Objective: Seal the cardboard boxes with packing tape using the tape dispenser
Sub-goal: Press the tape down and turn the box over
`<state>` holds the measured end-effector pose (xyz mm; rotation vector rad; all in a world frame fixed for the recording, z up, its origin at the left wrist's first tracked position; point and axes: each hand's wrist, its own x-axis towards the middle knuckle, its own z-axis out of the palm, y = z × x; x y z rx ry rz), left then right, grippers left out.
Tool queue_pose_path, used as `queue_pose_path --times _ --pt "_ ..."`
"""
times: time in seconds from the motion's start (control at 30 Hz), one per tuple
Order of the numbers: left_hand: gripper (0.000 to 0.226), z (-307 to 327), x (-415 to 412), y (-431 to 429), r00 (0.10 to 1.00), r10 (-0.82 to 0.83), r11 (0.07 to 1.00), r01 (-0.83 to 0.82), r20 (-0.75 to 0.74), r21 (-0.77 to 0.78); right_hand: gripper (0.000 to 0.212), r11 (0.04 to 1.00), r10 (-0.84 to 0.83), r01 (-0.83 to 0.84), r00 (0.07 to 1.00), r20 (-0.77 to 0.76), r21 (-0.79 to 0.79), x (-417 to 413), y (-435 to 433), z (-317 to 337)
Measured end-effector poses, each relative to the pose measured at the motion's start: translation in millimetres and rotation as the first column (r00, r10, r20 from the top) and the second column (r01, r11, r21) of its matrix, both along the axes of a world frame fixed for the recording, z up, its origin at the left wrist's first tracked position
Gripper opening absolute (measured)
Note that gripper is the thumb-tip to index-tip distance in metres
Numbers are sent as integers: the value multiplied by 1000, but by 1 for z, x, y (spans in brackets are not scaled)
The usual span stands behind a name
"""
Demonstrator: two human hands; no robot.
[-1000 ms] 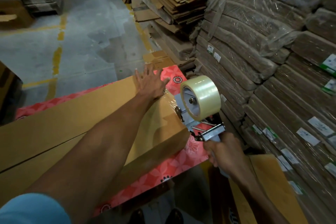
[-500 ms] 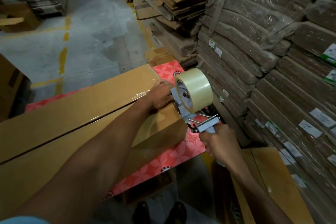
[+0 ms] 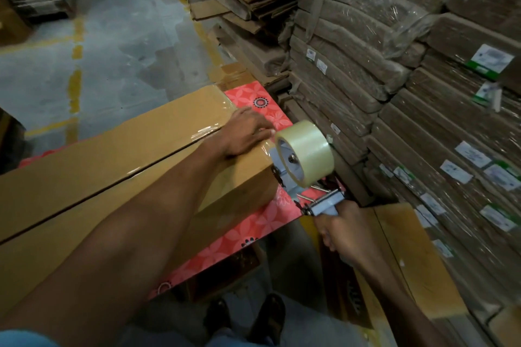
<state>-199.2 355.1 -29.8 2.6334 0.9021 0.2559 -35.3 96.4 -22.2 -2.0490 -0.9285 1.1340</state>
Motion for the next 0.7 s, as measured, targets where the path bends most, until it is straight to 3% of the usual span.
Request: queue_pose_path --times 0.07,0.2,0.27,0.37,0.47,0.7 --pt "23 -5 8 -17 994 -16 999 21 112 -48 18 999 -20 21 1000 -10 29 -3 -3 0" --pt "13 -10 6 -29 999 -45 999 45 1 -20 21 997 -51 51 999 -13 57 -8 0 -2" --pt "22 -5 -1 -20 999 -40 999 38 -36 -36 21 994 -66 68 997 -28 86 -15 10 -1" --pt "57 -2 -12 -1 999 -22 999 21 -39 -35 17 992 -42 45 999 -26 115 -26 33 1" --pt "68 0 -24 23 999 31 999 -31 -30 -16 25 990 41 -45 999 30 130 -33 61 5" --pt "44 -9 -36 53 999 45 998 -46 9 50 18 982 79 -86 996 48 167 -29 90 2"
